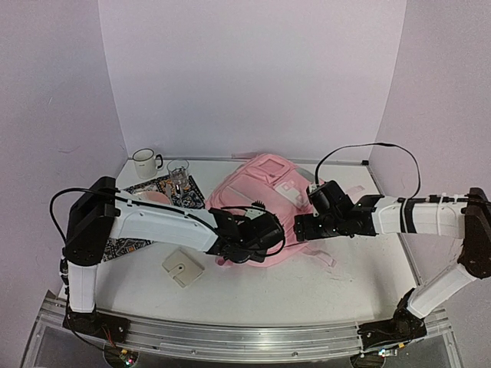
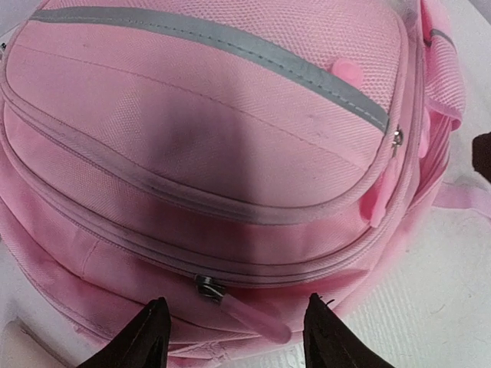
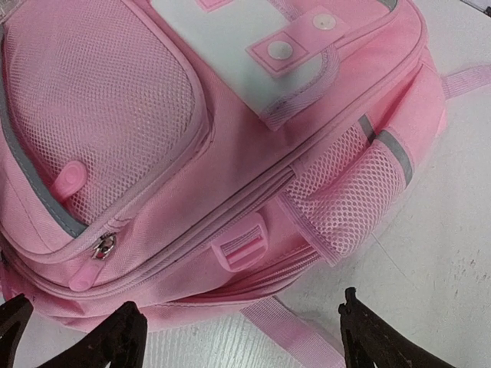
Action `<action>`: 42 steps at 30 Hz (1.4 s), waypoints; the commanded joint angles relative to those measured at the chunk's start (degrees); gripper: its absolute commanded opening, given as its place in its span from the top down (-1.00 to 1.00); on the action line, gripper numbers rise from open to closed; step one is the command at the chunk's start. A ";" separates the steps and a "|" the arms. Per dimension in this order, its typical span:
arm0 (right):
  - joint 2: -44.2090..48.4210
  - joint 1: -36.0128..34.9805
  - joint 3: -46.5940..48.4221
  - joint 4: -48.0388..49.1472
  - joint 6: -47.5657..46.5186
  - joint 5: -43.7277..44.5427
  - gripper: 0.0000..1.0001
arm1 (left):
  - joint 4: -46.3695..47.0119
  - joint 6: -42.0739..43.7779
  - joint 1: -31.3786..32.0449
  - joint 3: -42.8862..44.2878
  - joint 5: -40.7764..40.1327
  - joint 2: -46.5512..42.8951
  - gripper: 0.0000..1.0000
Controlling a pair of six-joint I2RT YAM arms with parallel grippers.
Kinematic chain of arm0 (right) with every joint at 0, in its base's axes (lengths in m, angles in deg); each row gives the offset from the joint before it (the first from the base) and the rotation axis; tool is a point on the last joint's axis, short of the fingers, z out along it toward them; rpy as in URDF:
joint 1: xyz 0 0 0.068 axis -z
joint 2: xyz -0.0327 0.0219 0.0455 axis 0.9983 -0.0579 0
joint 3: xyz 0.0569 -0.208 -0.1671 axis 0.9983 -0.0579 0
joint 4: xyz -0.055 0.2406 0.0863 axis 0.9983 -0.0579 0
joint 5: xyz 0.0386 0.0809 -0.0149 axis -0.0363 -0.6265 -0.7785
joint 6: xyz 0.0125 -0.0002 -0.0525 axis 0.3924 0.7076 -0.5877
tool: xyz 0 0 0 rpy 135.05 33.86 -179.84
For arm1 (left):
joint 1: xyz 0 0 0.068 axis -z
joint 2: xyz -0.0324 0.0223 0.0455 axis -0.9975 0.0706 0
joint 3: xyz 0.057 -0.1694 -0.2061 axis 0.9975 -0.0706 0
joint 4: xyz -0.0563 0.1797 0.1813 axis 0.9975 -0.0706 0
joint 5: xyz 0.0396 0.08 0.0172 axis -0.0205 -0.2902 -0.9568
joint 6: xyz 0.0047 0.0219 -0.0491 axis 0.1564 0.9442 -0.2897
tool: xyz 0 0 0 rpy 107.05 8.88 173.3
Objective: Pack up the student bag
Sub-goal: Grab the second largest pocket of the student bag, then hold the student bag at the center of the board.
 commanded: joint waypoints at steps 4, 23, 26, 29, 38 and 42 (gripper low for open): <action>0.69 0.27 1.45 -0.19 -1.30 -0.98 -0.74 | -4.52 0.29 0.27 4.14 -4.10 1.28 0.31; -1.06 -1.24 3.12 7.68 -12.89 -18.07 -0.67 | -2.22 0.51 -1.48 -3.83 -2.88 -9.55 1.00; -1.49 -2.96 3.29 9.83 -17.88 -18.47 -0.67 | 4.46 2.75 -3.28 -8.66 2.84 -14.34 1.00; -2.07 -4.24 2.71 12.90 -24.35 -18.29 -0.66 | 11.73 4.53 -5.69 -14.24 10.83 -19.71 1.00; -5.33 -8.01 3.53 19.61 -38.44 -13.31 -0.38 | 19.02 5.28 -8.63 -18.49 21.56 -23.65 1.00; -8.74 -9.10 4.96 20.78 -41.13 -13.30 -0.15 | 20.82 4.90 -8.98 -19.06 23.49 -23.82 1.00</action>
